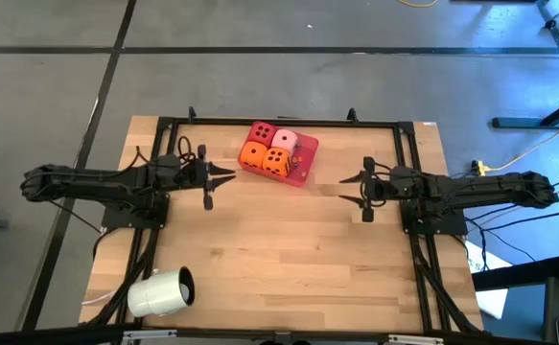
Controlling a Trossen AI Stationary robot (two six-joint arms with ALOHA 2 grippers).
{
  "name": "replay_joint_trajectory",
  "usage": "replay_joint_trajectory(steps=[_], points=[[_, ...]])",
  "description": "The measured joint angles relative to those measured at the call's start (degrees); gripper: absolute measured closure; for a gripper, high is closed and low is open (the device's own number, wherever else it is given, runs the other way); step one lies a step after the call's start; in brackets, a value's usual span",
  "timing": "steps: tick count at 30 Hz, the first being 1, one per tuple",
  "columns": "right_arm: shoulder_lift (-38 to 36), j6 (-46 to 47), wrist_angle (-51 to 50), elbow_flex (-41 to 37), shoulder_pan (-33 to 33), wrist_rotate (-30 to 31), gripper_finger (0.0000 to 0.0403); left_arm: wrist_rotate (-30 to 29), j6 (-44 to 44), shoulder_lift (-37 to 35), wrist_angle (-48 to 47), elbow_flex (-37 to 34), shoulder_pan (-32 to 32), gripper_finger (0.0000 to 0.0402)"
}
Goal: Pick & Place Dice
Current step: Return to Home Position
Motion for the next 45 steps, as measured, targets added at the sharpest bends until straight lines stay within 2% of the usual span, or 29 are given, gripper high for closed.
replay_joint_trajectory(steps=[4,10,12,16,22,25,29,33,36,38,45], points=[[0.02,-0.09,1.86,-0.51,-0.47,-2.35,0.0256,0.11,-0.01,0.58,-0.59,0.0,-0.79,0.0357],[0.02,0.6,2.25,-0.67,-0.59,-4.97,0.0374,0.15,-0.66,1.61,-0.59,0.0,-1.16,0.0361],[0.02,1.52,2.25,-0.67,-0.59,-5.02,0.0395,0.07,-0.71,1.96,-0.52,0.0,-1.16,0.0361],[0.0,3.67,2.25,-0.67,-0.47,-6.07,0.0379,-0.48,0.22,2.17,-0.47,0.0,-1.16,0.0359],[-2.7,5.12,2.25,1.11,-0.46,-6.17,0.0374,-8.7,-4.13,1.19,0.09,0.0,-1.16,0.0362],[-5.5,2.16,0.09,3.31,-0.46,-6.29,0.0374,-7.31,-3.81,0.16,0.25,0.0,-1.16,0.0364],[-9.89,1.67,-7.55,7.0,-0.46,-6.93,0.0374,-7.79,-3.22,-3.27,1.32,0.0,-1.16,0.0361],[-14.62,1.6,-11.11,7.11,-0.46,-13.03,0.0374,-7.62,-2.3,-7.78,-0.04,0.0,-1.16,0.0363],[-18.2,0.18,-12.28,5.15,-0.46,-19.63,0.0374,-5.16,-1.74,-10.26,-2.54,0.0,-1.16,0.0365],[-20.48,-0.44,-12.27,3.64,-0.46,-21.9,0.0374,-3.57,-1.57,-11.33,-3.54,-0.02,-1.16,0.0366],[-27.07,-1.39,-11.96,-0.62,-0.48,-20.81,0.0374,-3.13,-3.18,-13.94,4.61,-7.5,-1.16,0.0366]])
